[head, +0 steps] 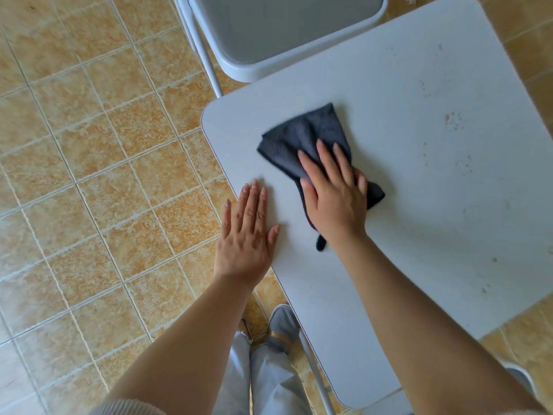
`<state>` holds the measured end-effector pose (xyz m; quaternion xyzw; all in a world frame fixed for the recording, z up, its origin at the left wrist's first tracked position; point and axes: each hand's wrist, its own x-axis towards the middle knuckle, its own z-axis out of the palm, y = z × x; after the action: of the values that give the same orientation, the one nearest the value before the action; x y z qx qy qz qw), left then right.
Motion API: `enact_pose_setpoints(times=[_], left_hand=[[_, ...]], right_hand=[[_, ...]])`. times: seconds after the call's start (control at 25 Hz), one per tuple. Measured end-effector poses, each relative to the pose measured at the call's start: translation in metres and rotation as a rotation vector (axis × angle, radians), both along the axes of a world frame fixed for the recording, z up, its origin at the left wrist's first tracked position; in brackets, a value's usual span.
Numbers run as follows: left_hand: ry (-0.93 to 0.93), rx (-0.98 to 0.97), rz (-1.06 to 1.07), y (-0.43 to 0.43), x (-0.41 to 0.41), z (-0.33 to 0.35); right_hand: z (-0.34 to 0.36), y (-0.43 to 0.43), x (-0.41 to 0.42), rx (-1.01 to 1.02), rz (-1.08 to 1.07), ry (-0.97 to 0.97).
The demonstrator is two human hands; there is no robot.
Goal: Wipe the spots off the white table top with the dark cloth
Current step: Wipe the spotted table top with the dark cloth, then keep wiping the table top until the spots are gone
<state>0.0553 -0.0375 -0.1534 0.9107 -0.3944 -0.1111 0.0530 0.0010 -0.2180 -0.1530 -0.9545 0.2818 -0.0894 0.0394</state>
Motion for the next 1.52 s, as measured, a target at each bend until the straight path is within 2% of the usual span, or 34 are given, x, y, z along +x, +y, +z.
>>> enact_pose_setpoints(times=[0.08,0.16,0.28,0.36,0.52,0.72,0.84,1.0,1.2,1.32,1.44,1.52], left_hand=[[0.007,0.001,-0.002,-0.001,0.0,0.0],[0.009,0.002,-0.001,-0.001,0.001,-0.001],[0.017,-0.004,0.001,0.0,0.001,-0.001],[0.013,-0.007,-0.001,0.0,0.001,-0.001],[0.001,-0.011,0.005,0.003,0.0,-0.002],[-0.029,-0.003,0.044,0.008,-0.004,0.002],[-0.026,-0.003,0.105,0.022,-0.014,0.008],[-0.016,-0.015,0.146,0.03,-0.026,0.019],[0.11,-0.026,0.096,0.009,-0.047,0.025],[0.145,0.008,0.045,-0.002,-0.061,0.02],[0.115,0.014,0.049,-0.007,-0.065,0.015],[0.109,-0.013,0.043,-0.012,-0.067,0.014]], right_hand=[[0.002,-0.003,-0.034,-0.02,-0.018,-0.014],[0.002,-0.018,-0.038,-0.026,-0.16,0.018],[0.005,-0.043,0.005,0.091,-0.446,0.064],[0.009,-0.056,0.044,0.18,-0.496,0.095],[0.007,-0.046,0.091,0.171,-0.222,0.127],[-0.004,0.003,0.061,0.059,0.102,0.035],[0.001,0.025,0.021,0.058,0.138,-0.011],[0.008,0.065,-0.049,0.058,0.171,0.019],[0.017,0.08,-0.165,0.033,0.184,0.07],[0.014,0.062,-0.196,-0.019,0.01,0.08],[0.005,0.052,-0.165,0.041,-0.366,0.004],[0.004,0.059,-0.137,0.106,-0.523,-0.073]])
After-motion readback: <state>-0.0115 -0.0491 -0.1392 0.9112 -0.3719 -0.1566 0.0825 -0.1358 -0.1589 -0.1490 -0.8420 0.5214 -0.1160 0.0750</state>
